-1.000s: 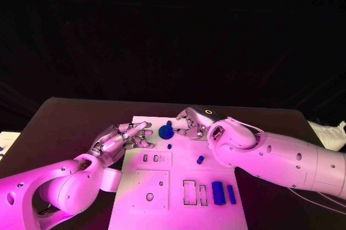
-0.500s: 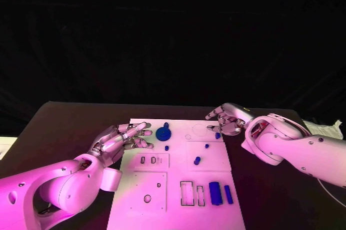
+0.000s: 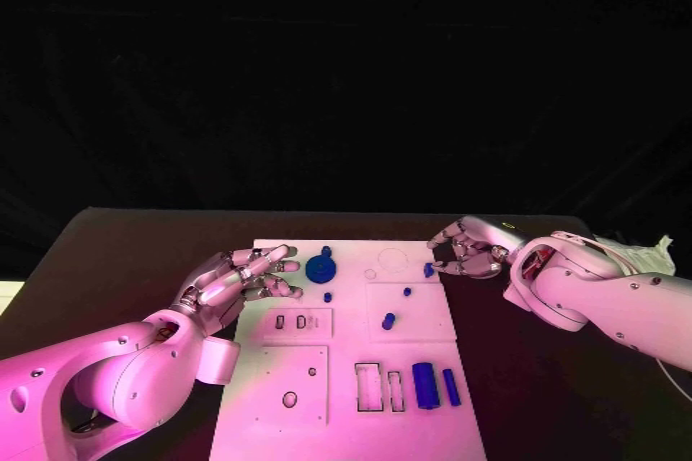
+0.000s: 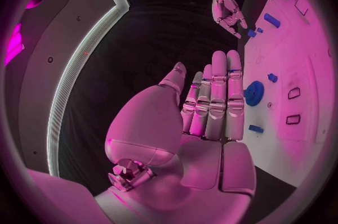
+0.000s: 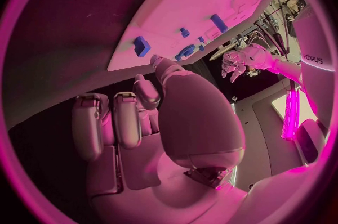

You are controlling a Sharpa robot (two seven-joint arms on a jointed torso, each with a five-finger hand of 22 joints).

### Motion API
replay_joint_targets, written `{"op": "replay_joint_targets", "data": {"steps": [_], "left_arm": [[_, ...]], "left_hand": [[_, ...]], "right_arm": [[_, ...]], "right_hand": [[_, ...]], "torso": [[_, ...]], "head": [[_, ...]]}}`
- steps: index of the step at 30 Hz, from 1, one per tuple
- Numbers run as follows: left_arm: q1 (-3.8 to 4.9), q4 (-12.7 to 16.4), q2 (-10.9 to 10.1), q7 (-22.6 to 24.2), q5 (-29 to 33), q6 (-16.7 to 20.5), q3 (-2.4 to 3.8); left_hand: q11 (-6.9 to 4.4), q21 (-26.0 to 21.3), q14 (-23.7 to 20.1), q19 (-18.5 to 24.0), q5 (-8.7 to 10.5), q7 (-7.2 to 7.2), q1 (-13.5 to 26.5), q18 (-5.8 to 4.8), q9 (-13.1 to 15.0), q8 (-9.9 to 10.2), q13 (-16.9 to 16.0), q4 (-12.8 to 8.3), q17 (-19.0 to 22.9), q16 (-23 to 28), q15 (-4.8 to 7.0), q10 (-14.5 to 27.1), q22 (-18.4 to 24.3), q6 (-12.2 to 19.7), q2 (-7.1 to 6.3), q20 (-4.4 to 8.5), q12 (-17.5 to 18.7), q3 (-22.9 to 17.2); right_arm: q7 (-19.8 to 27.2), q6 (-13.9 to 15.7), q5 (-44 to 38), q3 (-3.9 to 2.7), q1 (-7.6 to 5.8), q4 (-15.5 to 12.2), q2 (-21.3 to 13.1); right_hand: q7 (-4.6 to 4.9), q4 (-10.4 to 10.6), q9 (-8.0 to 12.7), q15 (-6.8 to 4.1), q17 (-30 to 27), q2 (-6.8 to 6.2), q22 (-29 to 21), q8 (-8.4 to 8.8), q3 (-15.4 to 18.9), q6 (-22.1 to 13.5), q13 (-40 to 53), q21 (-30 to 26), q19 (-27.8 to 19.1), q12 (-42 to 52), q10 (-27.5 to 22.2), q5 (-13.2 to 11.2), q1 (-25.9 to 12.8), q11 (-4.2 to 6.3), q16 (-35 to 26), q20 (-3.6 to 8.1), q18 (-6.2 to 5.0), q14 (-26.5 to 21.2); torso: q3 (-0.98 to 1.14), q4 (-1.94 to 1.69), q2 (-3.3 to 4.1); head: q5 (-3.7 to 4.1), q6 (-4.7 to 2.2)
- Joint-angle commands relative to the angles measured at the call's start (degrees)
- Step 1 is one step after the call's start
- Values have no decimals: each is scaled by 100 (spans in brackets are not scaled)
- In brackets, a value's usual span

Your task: Assemble the parts on the task board

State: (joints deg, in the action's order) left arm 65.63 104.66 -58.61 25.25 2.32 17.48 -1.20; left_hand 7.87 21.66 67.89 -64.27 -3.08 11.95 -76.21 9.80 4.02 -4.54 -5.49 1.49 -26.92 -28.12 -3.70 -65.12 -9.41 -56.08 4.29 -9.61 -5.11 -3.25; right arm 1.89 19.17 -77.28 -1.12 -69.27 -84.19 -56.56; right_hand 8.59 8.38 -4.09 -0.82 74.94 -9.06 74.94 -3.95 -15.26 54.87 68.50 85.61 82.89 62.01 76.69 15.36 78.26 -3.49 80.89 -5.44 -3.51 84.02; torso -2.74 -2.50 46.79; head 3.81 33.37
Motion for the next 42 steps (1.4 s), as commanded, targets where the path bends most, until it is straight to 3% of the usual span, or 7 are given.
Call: {"op": "replay_joint_targets", "data": {"steps": [1, 16, 33, 42], "left_arm": [[2, -2, 15, 46, 8, -122, 2], [1, -15, 17, 45, 8, -120, 2], [1, -15, 20, 40, 8, -119, 2], [1, -17, 15, 39, 8, -121, 1]], "left_hand": [[-1, -34, -29, 31, -20, 1, -20, 50, 1, 37, -9, -33, -6, -26, 1, 46, -9, 24, 51, 0, 38, -10], [-1, -34, -29, 31, -20, 1, -20, 50, 1, 37, -9, -33, -6, -26, 1, 46, -9, 24, 51, 0, 38, -10], [-1, -34, -29, 31, -20, 1, -20, 50, 1, 37, -9, -33, -6, -26, 1, 46, -9, 24, 51, 0, 38, -10], [-1, -34, -29, 31, -20, 1, -20, 50, 1, 37, -9, -33, -6, -26, 1, 46, -9, 24, 51, 0, 38, -10]], "right_arm": [[164, -105, -132, 1, 33, 43, 24], [79, -107, -155, 1, 163, 228, 166], [14, -161, -168, 1, 219, 382, 350], [-5, -184, -181, 0, 237, 432, 373]], "right_hand": [[16, 11, 9, -1, 99, -21, 408, 26, 43, -26, 5, 38, 34, 27, 50, -25, -69, 0, 33, 3, 111, 325], [17, 26, 9, 0, 100, -2, 407, 24, 67, -28, 17, 38, 33, 41, 57, -41, -91, -1, 33, 1, 110, 325], [-38, 24, -44, -32, 114, 172, 415, -106, 119, 291, 96, 41, 34, 130, 106, -109, -87, 45, 38, 20, 110, 324], [-53, 20, -50, -42, 120, 196, 420, -125, 126, 353, 105, 43, 37, 138, 113, -128, -87, 58, 40, 29, 111, 325]], "torso": [[-6, 1, 3], [-7, -1, -3], [-6, 5, -6], [-5, 4, -9]], "head": [[-10, 20], [-31, 77], [-57, 105], [-65, 122]]}}
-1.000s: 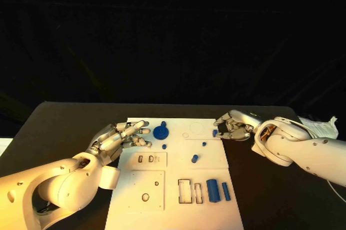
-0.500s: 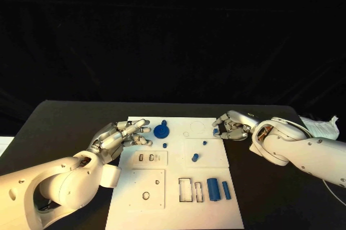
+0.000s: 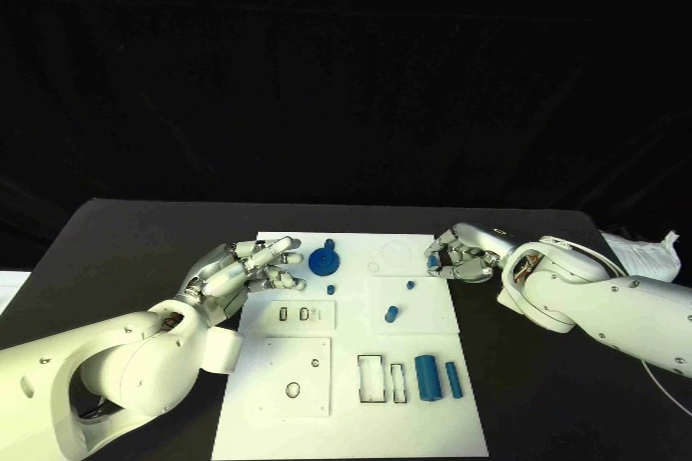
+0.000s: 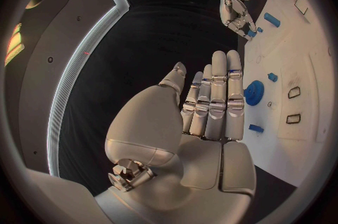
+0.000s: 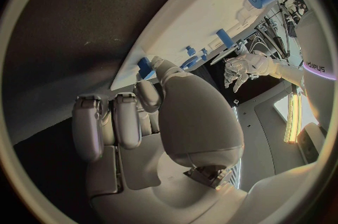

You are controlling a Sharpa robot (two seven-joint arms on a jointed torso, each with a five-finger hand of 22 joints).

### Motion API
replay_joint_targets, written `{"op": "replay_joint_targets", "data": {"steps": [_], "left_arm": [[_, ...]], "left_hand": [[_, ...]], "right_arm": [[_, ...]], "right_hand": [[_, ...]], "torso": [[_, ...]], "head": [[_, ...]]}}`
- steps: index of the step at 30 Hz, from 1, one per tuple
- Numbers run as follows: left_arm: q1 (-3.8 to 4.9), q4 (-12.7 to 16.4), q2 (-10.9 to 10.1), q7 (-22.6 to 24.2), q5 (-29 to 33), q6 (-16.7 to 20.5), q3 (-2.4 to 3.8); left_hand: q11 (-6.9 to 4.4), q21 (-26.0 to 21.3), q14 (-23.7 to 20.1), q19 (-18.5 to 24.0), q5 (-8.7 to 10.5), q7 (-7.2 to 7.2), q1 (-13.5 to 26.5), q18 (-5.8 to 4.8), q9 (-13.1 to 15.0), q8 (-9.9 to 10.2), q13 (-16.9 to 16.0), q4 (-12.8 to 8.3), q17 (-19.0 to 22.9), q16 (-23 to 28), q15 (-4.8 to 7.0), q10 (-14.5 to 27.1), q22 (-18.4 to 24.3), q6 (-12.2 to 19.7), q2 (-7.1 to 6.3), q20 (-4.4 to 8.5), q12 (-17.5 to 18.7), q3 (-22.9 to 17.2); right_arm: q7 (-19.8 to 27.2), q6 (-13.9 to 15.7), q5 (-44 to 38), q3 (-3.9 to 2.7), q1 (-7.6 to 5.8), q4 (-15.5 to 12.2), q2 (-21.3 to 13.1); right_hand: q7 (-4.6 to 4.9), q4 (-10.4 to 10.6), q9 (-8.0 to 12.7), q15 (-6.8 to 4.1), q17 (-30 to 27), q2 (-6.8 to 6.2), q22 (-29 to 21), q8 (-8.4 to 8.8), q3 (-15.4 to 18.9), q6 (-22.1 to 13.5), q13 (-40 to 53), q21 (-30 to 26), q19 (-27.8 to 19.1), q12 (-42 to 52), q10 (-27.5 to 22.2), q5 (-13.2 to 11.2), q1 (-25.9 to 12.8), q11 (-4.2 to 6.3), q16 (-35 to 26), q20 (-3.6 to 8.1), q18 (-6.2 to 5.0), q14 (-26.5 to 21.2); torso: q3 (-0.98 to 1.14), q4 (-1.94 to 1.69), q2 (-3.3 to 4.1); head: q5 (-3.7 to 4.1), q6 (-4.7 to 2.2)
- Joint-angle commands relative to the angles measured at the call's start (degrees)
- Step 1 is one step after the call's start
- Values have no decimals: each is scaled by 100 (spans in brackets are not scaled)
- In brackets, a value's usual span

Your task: Assemble the parts on the task board

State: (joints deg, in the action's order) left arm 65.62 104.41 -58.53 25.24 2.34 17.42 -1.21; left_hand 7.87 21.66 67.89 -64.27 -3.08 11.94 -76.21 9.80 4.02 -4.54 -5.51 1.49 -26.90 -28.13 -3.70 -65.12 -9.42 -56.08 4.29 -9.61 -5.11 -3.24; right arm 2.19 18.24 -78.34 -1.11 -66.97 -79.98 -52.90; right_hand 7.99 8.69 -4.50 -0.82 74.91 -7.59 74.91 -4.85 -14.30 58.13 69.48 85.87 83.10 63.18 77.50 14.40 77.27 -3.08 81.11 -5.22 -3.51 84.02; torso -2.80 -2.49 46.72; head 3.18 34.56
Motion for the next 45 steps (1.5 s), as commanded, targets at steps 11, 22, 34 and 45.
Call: {"op": "replay_joint_targets", "data": {"steps": [11, 22, 34, 45], "left_arm": [[2, 10, 3, 35, 7, -120, 2], [2, 11, 2, 33, 7, -121, 2], [2, 10, -2, 22, 7, -121, 2], [2, 5, -4, 19, 7, -121, 1]], "left_hand": [[-1, -34, -29, 31, -20, 1, -20, 51, 1, 37, -7, -33, -8, -26, 1, 46, -7, 24, 51, 0, 38, -10], [-1, -34, -29, 31, -20, 1, -20, 51, 1, 37, -7, -33, -8, -26, 1, 46, -7, 24, 51, 0, 38, -10], [-1, -34, -29, 31, -20, 1, -20, 51, 1, 37, -7, -33, -8, -26, 1, 46, -7, 24, 51, 0, 38, -10], [-1, -33, -41, 38, -19, 2, -32, 52, 4, 37, -12, -53, -24, -30, 1, 44, -11, 22, 55, -2, 40, -26]], "right_arm": [[-51, -107, -78, -1, 9, 42, 7], [-40, -98, -77, -1, 9, 42, 19], [-133, 141, -67, -1, 9, 47, 33], [-274, 412, 58, -12, 3, -225, 18]], "right_hand": [[5, -12, -10, -44, 128, 51, 426, -36, 32, 34, 14, 18, 18, 29, 34, -35, 13, 19, 21, 9, 111, 326], [-33, -15, -26, -68, 148, 137, 442, -81, 24, 168, 47, 24, 28, 67, 65, -60, 22, 50, 32, 29, 114, 330], [-183, -62, -106, -169, 210, 574, 498, -218, -147, 515, 121, 45, 62, 140, 146, -570, 132, 172, 65, 121, 126, 344], [-201, -127, -126, -190, 225, 598, 513, -222, -192, 542, 141, 50, 70, 151, 163, -448, 166, 191, 71, 145, 129, 348]], "torso": [[5, 3, -1], [7, 2, 0], [7, 3, -3], [7, 3, -10]], "head": [[0, 6], [1, 13], [9, 25], [-10, 4]]}}
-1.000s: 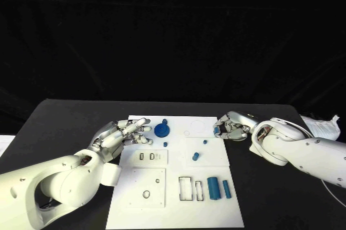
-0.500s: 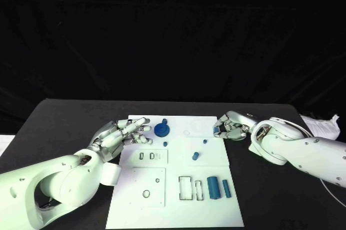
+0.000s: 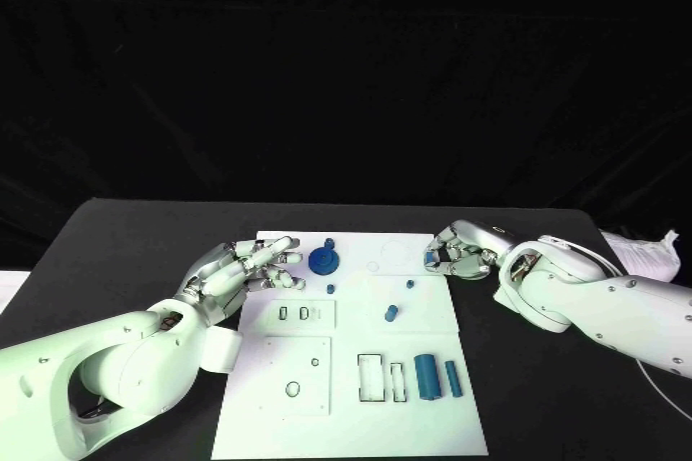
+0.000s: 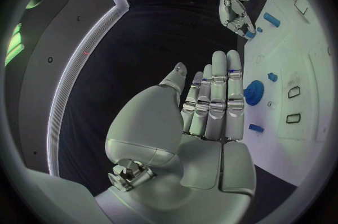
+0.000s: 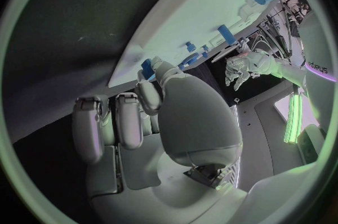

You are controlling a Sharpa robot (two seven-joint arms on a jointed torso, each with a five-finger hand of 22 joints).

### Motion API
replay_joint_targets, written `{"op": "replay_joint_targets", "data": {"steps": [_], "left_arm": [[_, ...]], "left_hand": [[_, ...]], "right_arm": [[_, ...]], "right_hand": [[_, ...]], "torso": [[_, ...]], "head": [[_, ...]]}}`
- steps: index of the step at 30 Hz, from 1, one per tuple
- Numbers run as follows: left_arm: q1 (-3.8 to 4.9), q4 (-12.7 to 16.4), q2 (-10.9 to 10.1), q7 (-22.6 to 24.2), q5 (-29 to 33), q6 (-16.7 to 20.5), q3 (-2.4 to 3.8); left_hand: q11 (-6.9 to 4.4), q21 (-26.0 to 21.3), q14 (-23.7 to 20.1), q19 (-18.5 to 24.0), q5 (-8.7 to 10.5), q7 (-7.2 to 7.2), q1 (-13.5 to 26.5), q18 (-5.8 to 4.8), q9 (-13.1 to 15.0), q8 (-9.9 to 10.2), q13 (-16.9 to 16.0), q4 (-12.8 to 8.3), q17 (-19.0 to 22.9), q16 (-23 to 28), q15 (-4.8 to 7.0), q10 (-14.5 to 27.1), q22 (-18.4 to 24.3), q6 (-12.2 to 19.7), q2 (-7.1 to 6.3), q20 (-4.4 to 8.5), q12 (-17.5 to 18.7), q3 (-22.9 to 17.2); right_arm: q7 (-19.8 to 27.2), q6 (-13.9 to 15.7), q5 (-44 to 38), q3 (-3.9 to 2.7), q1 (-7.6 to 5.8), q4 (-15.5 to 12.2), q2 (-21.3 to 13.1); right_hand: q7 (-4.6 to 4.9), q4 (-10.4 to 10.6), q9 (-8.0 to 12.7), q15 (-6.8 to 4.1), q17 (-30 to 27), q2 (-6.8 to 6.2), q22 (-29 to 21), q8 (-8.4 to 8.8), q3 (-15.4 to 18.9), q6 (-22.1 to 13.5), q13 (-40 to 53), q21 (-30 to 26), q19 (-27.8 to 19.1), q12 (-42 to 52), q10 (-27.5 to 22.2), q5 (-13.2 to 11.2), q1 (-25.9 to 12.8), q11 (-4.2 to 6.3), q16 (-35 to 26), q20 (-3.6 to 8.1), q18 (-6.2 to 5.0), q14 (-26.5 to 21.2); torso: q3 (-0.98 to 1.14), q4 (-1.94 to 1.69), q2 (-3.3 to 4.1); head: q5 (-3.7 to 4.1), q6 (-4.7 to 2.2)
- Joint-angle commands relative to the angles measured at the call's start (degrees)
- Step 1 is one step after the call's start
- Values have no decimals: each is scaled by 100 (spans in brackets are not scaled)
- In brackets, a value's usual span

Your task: Assemble the parts on the task board

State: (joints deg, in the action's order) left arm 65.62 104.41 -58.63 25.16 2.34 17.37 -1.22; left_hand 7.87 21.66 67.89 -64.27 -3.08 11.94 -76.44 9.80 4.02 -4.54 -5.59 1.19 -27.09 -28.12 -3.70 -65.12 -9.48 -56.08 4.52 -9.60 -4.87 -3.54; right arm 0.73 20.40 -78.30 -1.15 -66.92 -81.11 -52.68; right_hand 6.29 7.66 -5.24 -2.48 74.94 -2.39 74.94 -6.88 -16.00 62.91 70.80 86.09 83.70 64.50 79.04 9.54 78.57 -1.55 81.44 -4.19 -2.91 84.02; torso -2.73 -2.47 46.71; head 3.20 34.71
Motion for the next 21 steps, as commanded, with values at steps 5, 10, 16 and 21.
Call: {"op": "replay_joint_targets", "data": {"steps": [5, 10, 16, 21], "left_arm": [[2, -21, 7, 32, 6, -113, 1], [2, -78, 4, 50, 7, -103, 2], [2, -175, 4, 65, 58, -101, 2], [2, -241, 7, 73, 75, -110, 2]], "left_hand": [[-1, -33, -42, 38, -19, 2, -9, 52, 4, 37, -5, -23, -5, -30, 1, 44, -5, 22, 32, -2, 17, 4], [-1, -32, -43, 39, -19, 2, -11, 52, 4, 38, -5, -26, -7, -30, 1, 44, -6, 22, 32, -2, 17, 2], [-1, -32, -43, 39, -19, 2, -11, 52, 4, 38, -5, -26, -7, -30, 1, 44, -6, 22, 32, -2, 17, 2], [-1, -32, -43, 39, -19, 2, -11, 52, 4, 38, -5, -26, -7, -30, 1, 44, -6, 22, 32, -2, 17, 2]], "right_arm": [[-416, 243, 77, -25, -81, -437, 5], [-719, 238, -4, -28, -130, -711, 110], [-1024, 115, -151, -20, -145, -959, 397], [-1243, 63, -325, 9, -140, -1045, 675]], "right_hand": [[-28, -109, -59, -29, 231, 118, 521, 0, -88, 43, -5, 32, 16, -13, -3, 72, 109, 40, 41, 52, 71, 349], [-25, -113, -59, -29, 233, 121, 519, 2, -91, 39, -10, 31, 14, -20, -5, 72, 109, 39, 43, 52, 71, 350], [-8, -122, -56, -22, 223, 126, 513, 24, -99, 9, -18, 28, 10, -39, -16, 76, 94, 25, 34, 51, 70, 347], [-2, -119, -57, -17, 223, 122, 509, 29, -95, 3, -12, 27, 7, -33, -14, 75, 74, 19, 33, 49, 69, 347]], "torso": [[-10, -3, -15], [-9, -6, -12], [-12, -16, -23], [-25, -28, -46]], "head": [[-14, -29], [-43, -30], [-100, -7], [-148, 52]]}}
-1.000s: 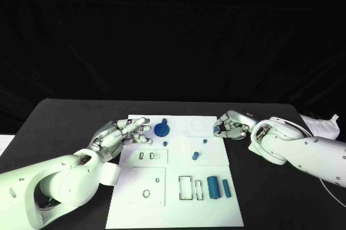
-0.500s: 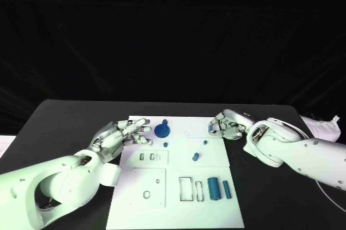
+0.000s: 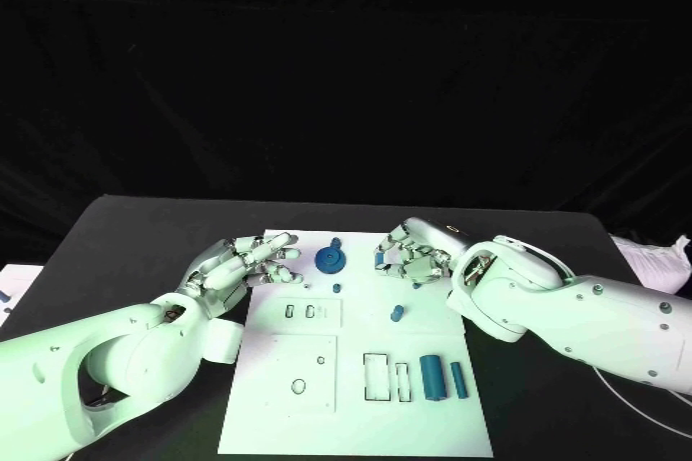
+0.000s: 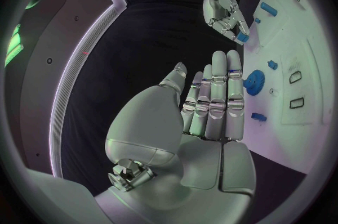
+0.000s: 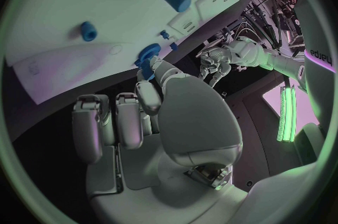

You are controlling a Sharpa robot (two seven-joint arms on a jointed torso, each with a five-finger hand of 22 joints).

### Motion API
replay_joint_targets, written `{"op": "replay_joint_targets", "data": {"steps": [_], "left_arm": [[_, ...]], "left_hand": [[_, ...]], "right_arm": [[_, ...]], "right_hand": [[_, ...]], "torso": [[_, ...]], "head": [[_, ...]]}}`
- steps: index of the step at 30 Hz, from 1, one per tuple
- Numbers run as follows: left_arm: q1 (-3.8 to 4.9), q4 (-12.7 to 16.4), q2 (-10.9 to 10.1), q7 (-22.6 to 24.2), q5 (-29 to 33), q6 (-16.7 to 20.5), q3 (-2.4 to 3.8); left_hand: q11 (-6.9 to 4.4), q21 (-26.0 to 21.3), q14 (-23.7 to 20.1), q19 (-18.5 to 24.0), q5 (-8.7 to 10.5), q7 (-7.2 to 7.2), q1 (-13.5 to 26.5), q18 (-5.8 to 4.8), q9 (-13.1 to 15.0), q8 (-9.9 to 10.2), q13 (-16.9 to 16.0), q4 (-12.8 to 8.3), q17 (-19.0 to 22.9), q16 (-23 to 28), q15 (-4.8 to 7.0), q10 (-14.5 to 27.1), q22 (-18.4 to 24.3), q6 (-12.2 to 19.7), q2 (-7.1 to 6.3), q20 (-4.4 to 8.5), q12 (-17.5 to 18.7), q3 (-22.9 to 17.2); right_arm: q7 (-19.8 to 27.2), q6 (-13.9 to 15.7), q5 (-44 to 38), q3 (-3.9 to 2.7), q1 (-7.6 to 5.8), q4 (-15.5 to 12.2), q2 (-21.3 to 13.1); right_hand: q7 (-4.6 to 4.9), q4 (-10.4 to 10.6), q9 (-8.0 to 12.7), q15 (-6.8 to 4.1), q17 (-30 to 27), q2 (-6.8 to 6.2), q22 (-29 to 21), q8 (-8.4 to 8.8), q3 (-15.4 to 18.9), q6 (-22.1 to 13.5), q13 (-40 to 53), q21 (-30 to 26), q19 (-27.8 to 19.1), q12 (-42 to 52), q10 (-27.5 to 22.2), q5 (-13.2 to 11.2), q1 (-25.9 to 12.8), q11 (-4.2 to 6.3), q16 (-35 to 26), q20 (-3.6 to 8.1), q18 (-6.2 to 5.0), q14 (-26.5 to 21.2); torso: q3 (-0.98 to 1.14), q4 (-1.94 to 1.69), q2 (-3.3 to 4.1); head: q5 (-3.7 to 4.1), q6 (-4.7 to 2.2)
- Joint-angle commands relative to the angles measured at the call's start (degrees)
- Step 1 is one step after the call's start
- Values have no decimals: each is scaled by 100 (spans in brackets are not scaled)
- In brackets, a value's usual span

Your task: Assemble the parts on the task board

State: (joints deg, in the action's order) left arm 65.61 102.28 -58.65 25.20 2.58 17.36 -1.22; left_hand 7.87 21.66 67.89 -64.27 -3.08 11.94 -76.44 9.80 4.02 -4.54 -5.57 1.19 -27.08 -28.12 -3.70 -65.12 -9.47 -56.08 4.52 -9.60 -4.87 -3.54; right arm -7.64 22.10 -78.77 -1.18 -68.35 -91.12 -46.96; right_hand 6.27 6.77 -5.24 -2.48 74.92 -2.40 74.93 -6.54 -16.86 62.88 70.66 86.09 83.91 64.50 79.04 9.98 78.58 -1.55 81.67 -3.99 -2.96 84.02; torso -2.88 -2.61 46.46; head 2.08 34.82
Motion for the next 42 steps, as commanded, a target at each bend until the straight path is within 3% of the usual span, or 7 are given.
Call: {"op": "replay_joint_targets", "data": {"steps": [1, 8, 21, 42], "left_arm": [[3, -45, 10, 71, 53, -113, 2], [4, -192, 4, 95, 126, -105, 3], [5, -254, 4, 105, 145, -114, 3], [4, -280, 24, 91, 146, -147, 3]], "left_hand": [[-1, -33, -43, 39, -19, 2, -11, 52, 4, 38, -7, -26, -8, -30, 1, 44, -7, 22, 32, -2, 17, 2], [-1, -33, -43, 39, -19, 2, -11, 52, 4, 38, -7, -26, -8, -30, 1, 44, -7, 22, 32, -2, 17, 2], [-1, -32, -46, 41, -19, 2, -18, 52, 4, 38, -8, -35, -12, -31, 1, 45, -8, 23, 32, -2, 18, -3], [-1, -31, -50, 42, -20, 1, -24, 53, 5, 39, -9, -43, -17, -33, 2, 45, -9, 22, 31, -2, 20, -9]], "right_arm": [[-452, -123, -301, 21, 4, -56, 151], [-720, -250, -544, 100, 32, -108, 526], [-845, -338, -1205, 203, 173, -118, 907], [-898, -504, -1346, 237, 287, -92, 1152]], "right_hand": [[2, -29, -57, -17, 223, 123, 509, -4, -8, 5, 3, 26, -15, -32, -13, 31, 70, 19, 10, 29, 74, 347], [5, -24, -58, -14, 227, 128, 509, -1, -8, 2, 4, 26, -14, -33, -13, 37, 55, 15, 12, 27, 74, 347], [13, -20, -57, -8, 223, 119, 500, 14, -1, -16, 10, 23, -20, -30, -12, 49, 20, 8, 9, 23, 72, 347], [22, -2, -61, 1, 216, 91, 500, 32, 24, -29, 13, 22, -20, -35, -16, 57, -59, -2, 3, 13, 72, 346]], "torso": [[-12, -14, -25], [-25, -22, -46], [-18, -32, -35], [-18, -20, -35]], "head": [[-45, 52], [-99, 104], [-166, 123], [-203, 140]]}}
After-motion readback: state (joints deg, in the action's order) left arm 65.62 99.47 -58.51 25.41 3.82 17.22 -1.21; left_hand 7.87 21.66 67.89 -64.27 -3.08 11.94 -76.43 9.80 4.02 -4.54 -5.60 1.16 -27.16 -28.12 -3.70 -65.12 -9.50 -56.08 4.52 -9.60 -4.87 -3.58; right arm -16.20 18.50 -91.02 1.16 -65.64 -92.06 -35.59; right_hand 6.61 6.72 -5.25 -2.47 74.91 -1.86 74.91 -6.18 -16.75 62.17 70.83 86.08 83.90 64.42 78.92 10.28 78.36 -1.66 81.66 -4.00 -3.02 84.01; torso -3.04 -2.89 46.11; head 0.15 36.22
